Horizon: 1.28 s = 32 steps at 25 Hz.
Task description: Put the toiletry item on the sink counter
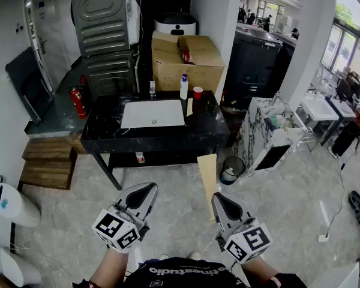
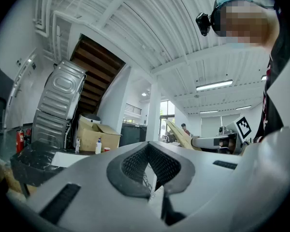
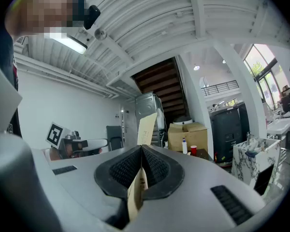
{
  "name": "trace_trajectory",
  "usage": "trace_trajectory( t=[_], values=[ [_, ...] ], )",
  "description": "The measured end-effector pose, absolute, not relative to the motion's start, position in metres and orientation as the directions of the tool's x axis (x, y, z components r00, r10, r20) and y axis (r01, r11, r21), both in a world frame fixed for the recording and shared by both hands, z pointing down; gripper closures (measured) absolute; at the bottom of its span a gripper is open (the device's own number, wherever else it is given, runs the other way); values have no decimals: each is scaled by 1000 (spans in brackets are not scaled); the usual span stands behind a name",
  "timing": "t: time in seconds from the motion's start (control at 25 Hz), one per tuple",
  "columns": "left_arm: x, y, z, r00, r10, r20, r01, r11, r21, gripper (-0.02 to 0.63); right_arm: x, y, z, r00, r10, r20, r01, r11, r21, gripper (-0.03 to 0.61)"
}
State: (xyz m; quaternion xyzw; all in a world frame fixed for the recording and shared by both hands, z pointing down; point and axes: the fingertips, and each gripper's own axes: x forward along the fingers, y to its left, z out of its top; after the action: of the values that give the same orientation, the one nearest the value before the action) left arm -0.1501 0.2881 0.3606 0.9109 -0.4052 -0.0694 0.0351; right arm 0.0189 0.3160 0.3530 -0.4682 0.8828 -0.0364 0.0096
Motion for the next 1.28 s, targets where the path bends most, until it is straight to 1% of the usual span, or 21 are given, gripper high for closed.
trace_trajectory(
  t=[0.52,1.28],
  values=[
    [-150,286,363,661,-744,-100,-734,-669,121,600,20,315,357,-559,-829,23,-828,556,-71,538],
    [-128,286,361,672,-734,-99,-722,-679,134,600,46,315,356,-538,-843,10,-840,535,-90,540]
  ],
)
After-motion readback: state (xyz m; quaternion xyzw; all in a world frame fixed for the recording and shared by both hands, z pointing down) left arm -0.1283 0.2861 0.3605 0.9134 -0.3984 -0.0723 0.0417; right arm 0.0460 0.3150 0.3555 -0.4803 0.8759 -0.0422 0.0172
